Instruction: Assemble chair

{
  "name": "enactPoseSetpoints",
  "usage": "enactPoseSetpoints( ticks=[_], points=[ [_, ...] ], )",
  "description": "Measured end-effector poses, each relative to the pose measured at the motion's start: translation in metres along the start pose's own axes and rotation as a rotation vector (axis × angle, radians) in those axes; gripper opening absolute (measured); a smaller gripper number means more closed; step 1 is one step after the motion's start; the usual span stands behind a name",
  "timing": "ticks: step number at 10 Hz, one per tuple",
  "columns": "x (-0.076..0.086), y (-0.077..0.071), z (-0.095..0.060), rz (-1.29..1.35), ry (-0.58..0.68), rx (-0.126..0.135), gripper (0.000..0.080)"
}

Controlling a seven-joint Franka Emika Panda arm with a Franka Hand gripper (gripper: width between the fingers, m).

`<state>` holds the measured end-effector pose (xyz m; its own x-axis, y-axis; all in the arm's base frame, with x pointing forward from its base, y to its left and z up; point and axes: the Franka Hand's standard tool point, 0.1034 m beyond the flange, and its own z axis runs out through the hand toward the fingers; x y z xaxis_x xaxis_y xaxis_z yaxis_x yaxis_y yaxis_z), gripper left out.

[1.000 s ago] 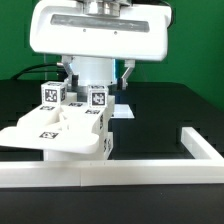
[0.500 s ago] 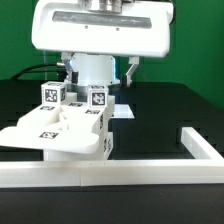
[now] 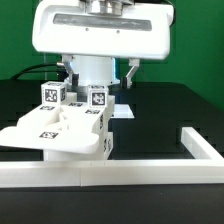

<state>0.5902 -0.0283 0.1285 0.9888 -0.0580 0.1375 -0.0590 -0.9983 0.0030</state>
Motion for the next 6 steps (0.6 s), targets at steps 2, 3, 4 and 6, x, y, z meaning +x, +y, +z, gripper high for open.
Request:
enactPoseSetpoints(
  ticks=[2,3,4,6],
  points=[
    [0.0052,-0.0042,-0.0070,0.040,-0.040,0.068,0.0649],
    [0.0048,-0.0041,-0.0060,0.050,-0.041,0.073,0.0649],
    [0.0042,-0.0057,-0.0057,0.078,-0.046,0.073,0.0649],
    [0.0043,-0.0036,-0.0044,0.077,-0.044,0.070,0.0649]
  ],
)
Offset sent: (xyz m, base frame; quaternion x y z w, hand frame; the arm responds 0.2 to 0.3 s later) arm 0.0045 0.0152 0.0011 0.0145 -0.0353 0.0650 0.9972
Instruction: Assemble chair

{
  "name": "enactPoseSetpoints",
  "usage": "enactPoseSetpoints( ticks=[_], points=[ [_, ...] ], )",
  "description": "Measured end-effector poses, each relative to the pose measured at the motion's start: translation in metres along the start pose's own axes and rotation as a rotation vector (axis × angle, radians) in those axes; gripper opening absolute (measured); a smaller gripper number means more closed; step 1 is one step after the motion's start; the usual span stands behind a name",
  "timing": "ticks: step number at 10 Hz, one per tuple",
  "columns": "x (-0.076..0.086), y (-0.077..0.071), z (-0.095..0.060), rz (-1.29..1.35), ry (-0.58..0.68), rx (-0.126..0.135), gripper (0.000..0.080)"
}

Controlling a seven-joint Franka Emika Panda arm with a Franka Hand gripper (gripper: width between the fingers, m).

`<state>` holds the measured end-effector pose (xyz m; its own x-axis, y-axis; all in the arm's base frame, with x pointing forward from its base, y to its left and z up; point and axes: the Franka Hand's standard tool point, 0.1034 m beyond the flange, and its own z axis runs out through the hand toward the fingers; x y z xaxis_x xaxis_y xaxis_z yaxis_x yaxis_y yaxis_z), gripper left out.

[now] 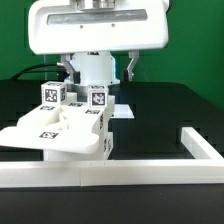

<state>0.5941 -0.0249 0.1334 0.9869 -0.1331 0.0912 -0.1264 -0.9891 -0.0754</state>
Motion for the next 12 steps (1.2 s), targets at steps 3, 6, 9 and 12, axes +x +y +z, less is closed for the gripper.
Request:
enactPoseSetpoints(
  ticks=[3,6,9,12],
  points=[
    [-0.0003,0.0030,0.0082,-0.022,-0.004,-0.009,0.0649],
    [-0.0008,0.0020,0.0131,-0.023,-0.003,-0.014,0.0636],
    [-0.0008,0.0031,0.0131,-0.021,-0.003,-0.015,0.0280],
    [-0.0008,0.0031,0.0132,0.006,-0.003,-0.015,0.0285]
  ],
)
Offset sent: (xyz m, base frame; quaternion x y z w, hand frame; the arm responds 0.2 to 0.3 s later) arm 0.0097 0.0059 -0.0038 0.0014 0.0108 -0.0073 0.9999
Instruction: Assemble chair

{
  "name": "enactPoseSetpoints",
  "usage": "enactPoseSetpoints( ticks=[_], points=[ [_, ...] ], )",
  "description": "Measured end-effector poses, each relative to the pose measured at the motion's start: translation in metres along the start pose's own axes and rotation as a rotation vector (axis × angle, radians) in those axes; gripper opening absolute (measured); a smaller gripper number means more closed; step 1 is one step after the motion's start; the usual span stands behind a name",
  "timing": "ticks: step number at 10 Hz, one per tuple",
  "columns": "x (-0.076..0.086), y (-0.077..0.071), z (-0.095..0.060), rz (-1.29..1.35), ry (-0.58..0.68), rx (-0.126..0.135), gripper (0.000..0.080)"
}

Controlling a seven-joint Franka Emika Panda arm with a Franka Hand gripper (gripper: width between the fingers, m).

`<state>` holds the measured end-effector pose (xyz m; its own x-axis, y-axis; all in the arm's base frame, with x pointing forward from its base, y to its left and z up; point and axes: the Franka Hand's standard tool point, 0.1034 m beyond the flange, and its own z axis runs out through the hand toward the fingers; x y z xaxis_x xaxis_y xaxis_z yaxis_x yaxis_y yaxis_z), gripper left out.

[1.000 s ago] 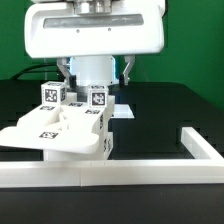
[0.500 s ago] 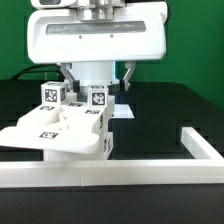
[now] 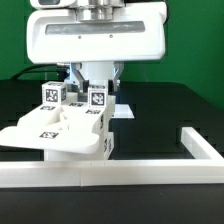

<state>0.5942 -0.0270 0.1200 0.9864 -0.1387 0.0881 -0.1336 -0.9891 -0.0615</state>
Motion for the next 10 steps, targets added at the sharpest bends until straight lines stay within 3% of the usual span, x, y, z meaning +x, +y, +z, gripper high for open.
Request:
enactPoseSetpoints(
  ticks=[7,10],
  points=[
    [0.0026,-0.0025,0.0005,0.427,0.019,0.000,0.0285],
    [0.0026,-0.0026,0.0002,0.493,0.020,0.001,0.0295]
  ],
)
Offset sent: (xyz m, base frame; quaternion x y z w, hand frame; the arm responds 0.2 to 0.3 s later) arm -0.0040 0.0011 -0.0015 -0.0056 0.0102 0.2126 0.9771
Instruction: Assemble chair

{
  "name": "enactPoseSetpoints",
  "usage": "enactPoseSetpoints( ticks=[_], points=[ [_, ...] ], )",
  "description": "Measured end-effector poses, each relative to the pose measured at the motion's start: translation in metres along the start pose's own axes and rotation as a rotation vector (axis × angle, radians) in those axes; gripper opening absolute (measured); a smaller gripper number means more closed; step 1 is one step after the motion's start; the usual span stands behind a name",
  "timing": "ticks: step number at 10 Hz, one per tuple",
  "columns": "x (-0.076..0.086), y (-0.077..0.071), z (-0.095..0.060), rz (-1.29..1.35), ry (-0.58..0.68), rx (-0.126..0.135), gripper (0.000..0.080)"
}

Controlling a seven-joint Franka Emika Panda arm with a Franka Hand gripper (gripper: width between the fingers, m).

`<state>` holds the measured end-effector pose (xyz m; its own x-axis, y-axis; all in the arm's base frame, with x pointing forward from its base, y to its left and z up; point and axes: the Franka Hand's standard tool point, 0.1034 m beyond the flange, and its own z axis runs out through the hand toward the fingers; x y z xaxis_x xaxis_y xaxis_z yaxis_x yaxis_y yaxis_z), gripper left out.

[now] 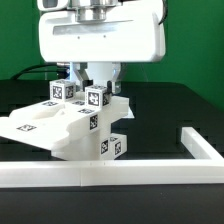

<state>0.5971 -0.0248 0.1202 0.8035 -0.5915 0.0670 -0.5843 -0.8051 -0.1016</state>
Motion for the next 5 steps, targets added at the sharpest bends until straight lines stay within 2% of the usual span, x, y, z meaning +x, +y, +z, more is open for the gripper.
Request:
enactPoseSetpoints(
  ticks=[1,2,3,5],
  points=[
    [0.000,-0.002,-0.003,0.008,0.001,0.004,0.0501],
    [-0.002,-0.005,-0.007,0.020,0.001,0.010,0.0501],
    [-0.004,-0.008,-0.013,0.031,0.003,0.018,0.0622],
    [-0.007,-0.015,-0.019,0.059,0.001,0.026,0.0641]
  ],
)
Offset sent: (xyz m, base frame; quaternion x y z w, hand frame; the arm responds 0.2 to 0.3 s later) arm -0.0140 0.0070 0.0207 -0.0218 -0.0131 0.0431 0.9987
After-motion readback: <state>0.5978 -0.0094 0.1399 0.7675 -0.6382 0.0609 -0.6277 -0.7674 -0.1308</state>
